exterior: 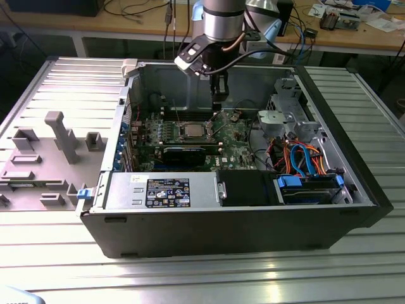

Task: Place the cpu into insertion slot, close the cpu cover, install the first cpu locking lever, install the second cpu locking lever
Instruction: 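Close the cpu cover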

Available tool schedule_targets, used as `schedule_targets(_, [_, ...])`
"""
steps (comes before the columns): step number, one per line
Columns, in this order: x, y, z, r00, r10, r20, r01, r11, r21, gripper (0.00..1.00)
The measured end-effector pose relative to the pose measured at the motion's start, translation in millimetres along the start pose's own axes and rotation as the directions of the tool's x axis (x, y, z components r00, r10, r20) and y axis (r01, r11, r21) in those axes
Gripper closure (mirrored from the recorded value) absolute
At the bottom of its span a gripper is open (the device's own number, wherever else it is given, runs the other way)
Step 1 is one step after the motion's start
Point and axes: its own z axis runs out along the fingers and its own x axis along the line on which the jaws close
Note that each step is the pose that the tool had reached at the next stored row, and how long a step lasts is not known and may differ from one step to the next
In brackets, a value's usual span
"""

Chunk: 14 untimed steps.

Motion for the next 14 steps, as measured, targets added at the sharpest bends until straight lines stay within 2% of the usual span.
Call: schedule_targets(14, [0.8,14.1,2.2,1.0,0.0,0.001,0.0,1.0,0.0001,0.89])
